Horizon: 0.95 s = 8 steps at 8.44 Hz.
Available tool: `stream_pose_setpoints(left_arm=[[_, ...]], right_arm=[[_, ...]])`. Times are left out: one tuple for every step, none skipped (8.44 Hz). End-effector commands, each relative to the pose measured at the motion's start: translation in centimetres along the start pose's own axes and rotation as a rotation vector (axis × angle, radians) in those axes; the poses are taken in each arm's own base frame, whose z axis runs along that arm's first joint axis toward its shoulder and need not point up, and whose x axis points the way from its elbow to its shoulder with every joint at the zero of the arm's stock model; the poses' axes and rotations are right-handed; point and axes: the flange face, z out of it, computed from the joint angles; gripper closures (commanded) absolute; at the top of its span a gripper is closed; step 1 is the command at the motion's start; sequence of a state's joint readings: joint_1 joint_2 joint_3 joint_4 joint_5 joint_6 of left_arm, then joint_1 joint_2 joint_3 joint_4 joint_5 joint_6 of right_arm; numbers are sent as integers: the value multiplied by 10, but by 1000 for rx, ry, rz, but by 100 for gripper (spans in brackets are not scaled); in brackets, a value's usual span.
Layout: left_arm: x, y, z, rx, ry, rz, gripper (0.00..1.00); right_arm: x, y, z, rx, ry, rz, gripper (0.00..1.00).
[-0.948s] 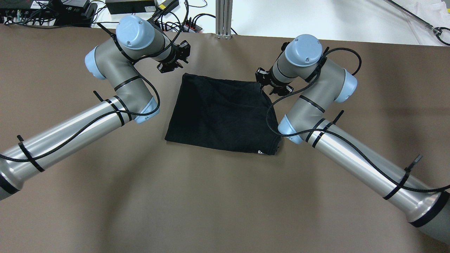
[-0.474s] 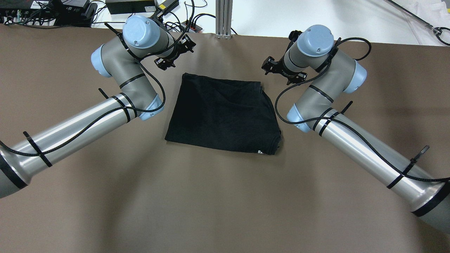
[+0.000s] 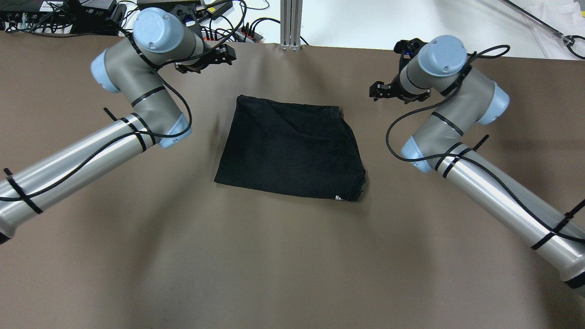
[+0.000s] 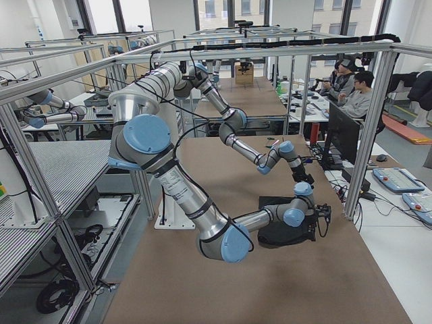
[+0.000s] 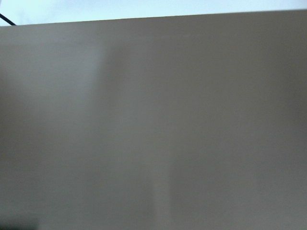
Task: Fold clothes
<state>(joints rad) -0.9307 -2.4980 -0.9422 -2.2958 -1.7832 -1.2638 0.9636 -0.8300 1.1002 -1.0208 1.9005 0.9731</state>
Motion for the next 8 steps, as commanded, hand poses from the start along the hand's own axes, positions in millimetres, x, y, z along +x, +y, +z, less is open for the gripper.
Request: stream_pose_setpoints(left_arm=[[-170,-59,-25,14,-181,435,0],[-253,-88,-47,20,-255,523,0],[-315,-96,-71,18,-305,614,0],[-375,-118,-105,25,-357,707,0],[-441,-130,-143,17,-408,787,0],[-485,-135,-172,54,-427,809,0],[-536,-127,-192,63,-459,787,0],[-572,-124,-217,66,-461,834,0]], right_arm=[[166,-37,-13,29,164,-298,6],[227,-40,-21,15,213,-363,6],[278,-40,-29,2,257,-410,6],[347,-46,-53,-3,313,-454,6],[400,-48,-76,-15,352,-524,6],[450,-40,-94,-28,384,-536,6],[491,-37,-118,-5,408,-545,6],[533,-31,-144,16,436,-575,6]])
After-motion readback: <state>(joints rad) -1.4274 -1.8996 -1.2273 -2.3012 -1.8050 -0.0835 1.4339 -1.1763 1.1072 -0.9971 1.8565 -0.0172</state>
